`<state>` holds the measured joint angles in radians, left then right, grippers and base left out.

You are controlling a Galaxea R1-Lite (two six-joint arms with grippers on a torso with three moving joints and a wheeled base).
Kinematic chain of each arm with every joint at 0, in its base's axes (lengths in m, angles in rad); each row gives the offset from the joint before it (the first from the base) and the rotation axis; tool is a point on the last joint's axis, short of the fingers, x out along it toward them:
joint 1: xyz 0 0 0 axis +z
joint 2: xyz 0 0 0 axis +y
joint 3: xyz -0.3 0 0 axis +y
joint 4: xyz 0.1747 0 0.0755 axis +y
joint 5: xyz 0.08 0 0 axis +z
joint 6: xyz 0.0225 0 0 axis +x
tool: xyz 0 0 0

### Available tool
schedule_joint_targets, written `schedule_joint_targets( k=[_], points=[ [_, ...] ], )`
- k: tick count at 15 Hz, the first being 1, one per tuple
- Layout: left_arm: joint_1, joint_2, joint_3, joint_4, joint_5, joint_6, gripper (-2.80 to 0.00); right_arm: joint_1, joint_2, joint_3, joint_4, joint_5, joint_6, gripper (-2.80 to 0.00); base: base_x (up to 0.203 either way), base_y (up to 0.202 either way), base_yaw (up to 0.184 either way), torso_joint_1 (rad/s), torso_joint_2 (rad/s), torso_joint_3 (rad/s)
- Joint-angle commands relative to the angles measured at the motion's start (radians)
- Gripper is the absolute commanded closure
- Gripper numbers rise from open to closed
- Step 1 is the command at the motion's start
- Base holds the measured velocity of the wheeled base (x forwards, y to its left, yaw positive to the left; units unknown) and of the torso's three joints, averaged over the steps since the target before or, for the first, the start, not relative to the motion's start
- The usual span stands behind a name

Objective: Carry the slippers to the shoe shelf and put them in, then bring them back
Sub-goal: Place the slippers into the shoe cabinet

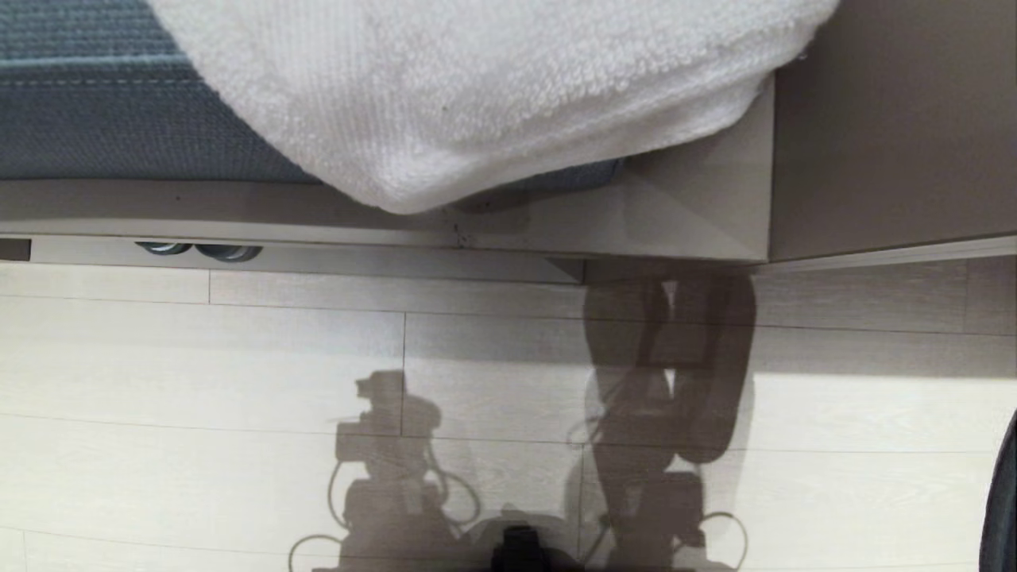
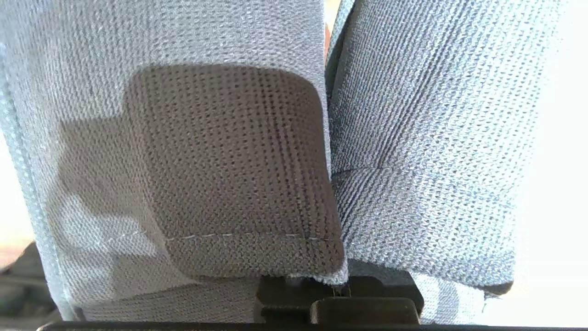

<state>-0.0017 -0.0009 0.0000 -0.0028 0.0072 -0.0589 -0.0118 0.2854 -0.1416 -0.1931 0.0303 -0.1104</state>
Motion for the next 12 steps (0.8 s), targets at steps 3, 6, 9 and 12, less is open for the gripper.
schedule_joint_targets(
  k=[3, 6, 9, 12],
  points=[
    [0.000, 0.001, 0.000, 0.000, 0.000, -0.001, 0.00, 0.006, -0.199, 0.102, 0.080, -0.003, 0.029, 0.00, 0.000, 0.000, 0.000, 0.000, 0.00, 0.000],
    [0.000, 0.001, 0.000, 0.000, 0.000, -0.001, 0.00, 0.007, -0.279, 0.138, 0.182, -0.009, 0.056, 0.00, 0.000, 0.000, 0.000, 0.000, 0.00, 0.000],
    [0.000, 0.001, 0.000, 0.000, 0.000, -0.001, 0.00, 0.009, -0.287, 0.142, 0.190, -0.010, 0.067, 0.00, 0.000, 0.000, 0.000, 0.000, 0.00, 0.000],
    [0.000, 0.001, 0.000, 0.000, 0.000, -0.002, 0.00, 0.009, -0.287, 0.142, 0.190, -0.012, 0.072, 0.00, 0.000, 0.000, 0.000, 0.005, 0.00, 0.095]
  ],
)
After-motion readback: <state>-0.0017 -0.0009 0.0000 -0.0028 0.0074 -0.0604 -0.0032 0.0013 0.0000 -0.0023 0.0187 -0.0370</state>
